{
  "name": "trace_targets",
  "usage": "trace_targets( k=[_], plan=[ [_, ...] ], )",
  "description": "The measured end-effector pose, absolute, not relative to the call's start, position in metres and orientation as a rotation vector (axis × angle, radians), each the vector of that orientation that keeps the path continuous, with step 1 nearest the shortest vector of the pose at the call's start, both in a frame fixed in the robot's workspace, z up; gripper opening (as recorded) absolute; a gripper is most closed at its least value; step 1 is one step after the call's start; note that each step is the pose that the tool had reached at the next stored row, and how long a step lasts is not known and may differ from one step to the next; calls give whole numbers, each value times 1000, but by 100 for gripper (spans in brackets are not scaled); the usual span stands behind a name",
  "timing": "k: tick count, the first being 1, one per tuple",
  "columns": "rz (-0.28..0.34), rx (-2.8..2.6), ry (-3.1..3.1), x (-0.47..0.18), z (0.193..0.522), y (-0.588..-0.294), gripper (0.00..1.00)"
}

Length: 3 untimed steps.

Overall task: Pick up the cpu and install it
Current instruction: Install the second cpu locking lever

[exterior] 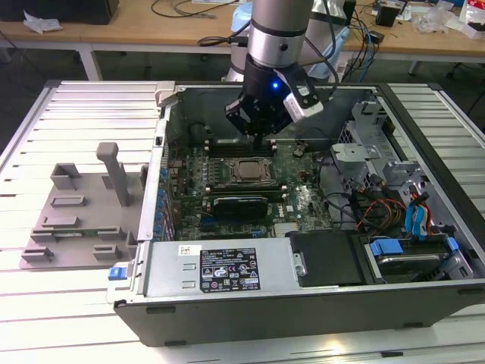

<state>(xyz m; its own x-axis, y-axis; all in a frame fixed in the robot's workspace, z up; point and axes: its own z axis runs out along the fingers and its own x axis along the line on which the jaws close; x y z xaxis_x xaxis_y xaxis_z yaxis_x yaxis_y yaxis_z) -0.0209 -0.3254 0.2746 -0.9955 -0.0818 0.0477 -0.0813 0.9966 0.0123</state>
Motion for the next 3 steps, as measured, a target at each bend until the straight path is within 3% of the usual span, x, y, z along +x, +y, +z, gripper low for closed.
trace_targets(
  k=[3],
  plan=[
    [-16,126,-3091,-21,275,-325,11]
  ],
)
